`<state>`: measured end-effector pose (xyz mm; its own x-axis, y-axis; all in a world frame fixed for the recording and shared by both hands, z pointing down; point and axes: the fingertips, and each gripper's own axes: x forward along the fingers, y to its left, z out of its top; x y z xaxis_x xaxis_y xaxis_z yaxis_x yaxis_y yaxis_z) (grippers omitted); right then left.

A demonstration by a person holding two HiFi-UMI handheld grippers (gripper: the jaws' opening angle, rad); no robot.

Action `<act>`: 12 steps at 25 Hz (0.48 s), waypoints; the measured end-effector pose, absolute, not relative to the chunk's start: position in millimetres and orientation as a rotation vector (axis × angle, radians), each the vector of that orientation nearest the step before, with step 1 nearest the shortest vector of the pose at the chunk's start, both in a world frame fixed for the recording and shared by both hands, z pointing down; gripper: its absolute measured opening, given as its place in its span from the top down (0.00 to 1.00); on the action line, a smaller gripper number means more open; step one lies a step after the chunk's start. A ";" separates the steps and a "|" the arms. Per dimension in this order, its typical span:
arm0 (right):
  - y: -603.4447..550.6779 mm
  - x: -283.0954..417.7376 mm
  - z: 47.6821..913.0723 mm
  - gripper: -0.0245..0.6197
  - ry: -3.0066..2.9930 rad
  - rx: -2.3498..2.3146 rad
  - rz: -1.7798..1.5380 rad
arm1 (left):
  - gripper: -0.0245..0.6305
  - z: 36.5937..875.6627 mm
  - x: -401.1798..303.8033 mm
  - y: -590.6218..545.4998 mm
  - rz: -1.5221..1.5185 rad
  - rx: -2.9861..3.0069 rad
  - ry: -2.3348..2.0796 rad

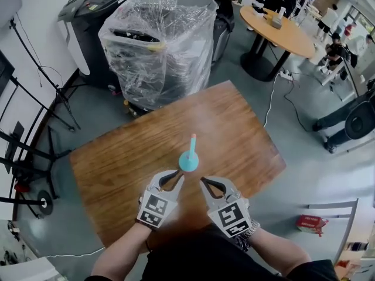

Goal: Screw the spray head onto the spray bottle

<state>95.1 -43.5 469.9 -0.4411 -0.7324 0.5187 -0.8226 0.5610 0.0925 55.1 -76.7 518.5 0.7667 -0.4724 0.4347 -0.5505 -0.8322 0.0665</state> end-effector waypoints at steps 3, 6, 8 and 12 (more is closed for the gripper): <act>-41.4 85.9 465.7 0.97 -2.299 1.273 0.225 | 0.95 498.5 54.8 -64.4 0.554 2.790 -0.801; -39.3 79.9 460.1 0.97 -2.312 1.311 0.218 | 0.95 484.5 55.2 -56.1 0.515 2.793 -0.784; -39.0 77.8 456.9 0.97 -2.317 1.335 0.220 | 0.95 480.4 52.6 -54.9 0.510 2.789 -0.791; -39.4 76.8 453.9 0.97 -2.313 1.367 0.229 | 0.95 477.1 47.1 -57.3 0.517 2.773 -0.822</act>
